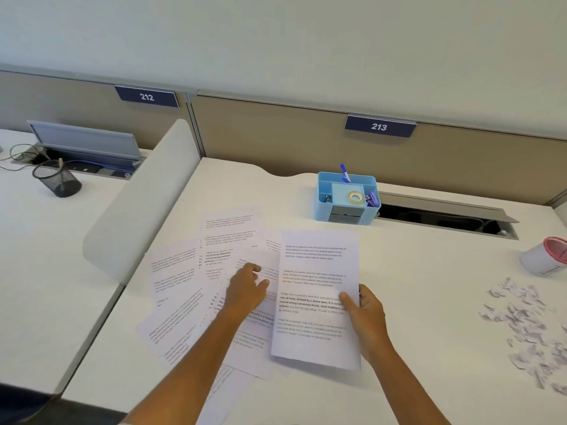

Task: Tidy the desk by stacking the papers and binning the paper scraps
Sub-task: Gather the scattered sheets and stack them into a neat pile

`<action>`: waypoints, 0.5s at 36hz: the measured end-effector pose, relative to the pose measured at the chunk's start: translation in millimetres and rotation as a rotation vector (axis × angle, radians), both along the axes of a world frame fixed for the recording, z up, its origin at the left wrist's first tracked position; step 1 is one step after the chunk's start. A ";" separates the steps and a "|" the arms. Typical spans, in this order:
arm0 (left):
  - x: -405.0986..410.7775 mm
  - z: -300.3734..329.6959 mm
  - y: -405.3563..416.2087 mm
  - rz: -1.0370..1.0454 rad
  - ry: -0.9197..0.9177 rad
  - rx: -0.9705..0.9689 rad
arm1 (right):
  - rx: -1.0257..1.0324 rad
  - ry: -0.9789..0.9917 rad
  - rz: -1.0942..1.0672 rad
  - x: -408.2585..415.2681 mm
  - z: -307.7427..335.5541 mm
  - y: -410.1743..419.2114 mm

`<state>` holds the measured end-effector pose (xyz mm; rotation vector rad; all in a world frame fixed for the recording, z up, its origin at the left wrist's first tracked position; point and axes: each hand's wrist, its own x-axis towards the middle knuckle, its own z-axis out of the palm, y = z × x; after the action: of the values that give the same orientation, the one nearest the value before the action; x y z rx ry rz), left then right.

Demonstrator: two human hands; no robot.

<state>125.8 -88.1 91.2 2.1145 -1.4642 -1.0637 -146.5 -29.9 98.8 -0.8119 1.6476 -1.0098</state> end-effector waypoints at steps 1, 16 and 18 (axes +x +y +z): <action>5.1 -2.9 -2.7 -0.009 -0.111 0.000 | 0.007 -0.008 -0.013 -0.6 -1.4 0.5; 32.5 -27.9 -24.9 0.096 -0.462 0.214 | 0.071 -0.036 -0.091 1.3 -9.8 -6.9; 32.1 -28.6 -27.1 0.113 -0.447 0.226 | 0.073 -0.044 -0.096 2.7 -11.5 -8.3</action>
<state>158.0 -115.2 62.7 2.6943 -1.4368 -0.7768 -143.8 -38.2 87.3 -0.6636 1.6892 -1.0200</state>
